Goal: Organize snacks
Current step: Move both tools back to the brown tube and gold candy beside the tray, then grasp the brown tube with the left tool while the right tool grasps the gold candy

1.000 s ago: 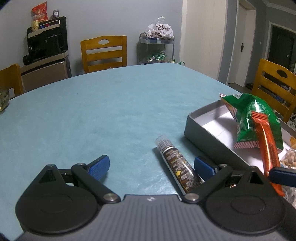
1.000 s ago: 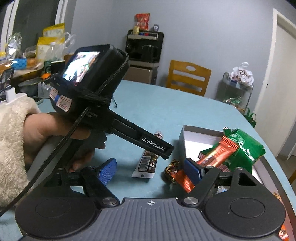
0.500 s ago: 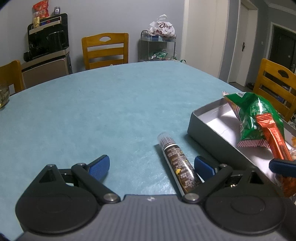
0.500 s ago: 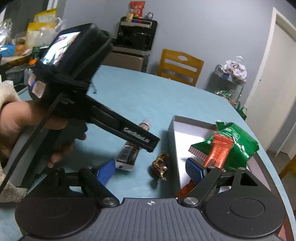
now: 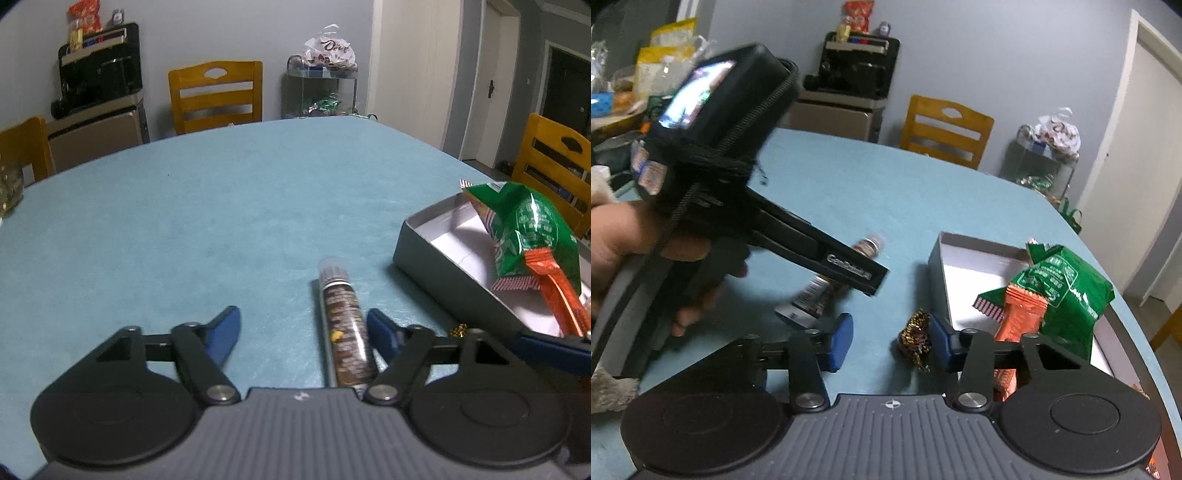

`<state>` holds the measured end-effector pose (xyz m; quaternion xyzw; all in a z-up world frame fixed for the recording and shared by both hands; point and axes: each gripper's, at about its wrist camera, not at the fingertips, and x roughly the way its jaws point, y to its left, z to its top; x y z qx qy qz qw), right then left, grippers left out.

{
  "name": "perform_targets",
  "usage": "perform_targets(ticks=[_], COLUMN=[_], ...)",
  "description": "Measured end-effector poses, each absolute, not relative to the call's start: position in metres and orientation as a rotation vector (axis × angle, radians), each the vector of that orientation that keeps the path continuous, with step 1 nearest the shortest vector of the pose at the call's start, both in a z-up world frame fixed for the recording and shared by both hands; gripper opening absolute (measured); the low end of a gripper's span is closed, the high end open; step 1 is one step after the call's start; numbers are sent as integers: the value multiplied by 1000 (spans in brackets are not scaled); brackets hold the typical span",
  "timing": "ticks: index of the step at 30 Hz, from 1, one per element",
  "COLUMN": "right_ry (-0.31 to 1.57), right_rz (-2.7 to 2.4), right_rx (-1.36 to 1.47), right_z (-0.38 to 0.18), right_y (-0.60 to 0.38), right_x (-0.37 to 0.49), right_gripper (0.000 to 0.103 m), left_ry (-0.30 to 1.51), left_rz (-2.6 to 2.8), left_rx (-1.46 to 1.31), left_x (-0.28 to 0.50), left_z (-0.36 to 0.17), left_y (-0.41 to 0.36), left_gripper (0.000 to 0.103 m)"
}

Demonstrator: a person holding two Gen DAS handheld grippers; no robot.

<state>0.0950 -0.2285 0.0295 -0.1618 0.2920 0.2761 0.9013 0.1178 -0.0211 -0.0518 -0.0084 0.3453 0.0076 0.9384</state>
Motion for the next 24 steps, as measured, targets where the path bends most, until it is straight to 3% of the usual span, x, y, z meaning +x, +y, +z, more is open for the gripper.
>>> perform_targets(ticks=[3,8,24], right_ry=[629,643,628], right_rz=[548,539,594], right_rx=[-339,-360,-284], right_z=[26,22,26], right_y=[-226,-220,-222], right_x=[101,104,97], right_gripper=[41,38,35], left_ry=[699,698,698], left_rz=[-17,-50,-58], left_rx=[-5,1,-2], left_x=[115,113,113], left_z=[-51,-50,-49], left_y=[-24,-28,-27], left_gripper=[52,41,39])
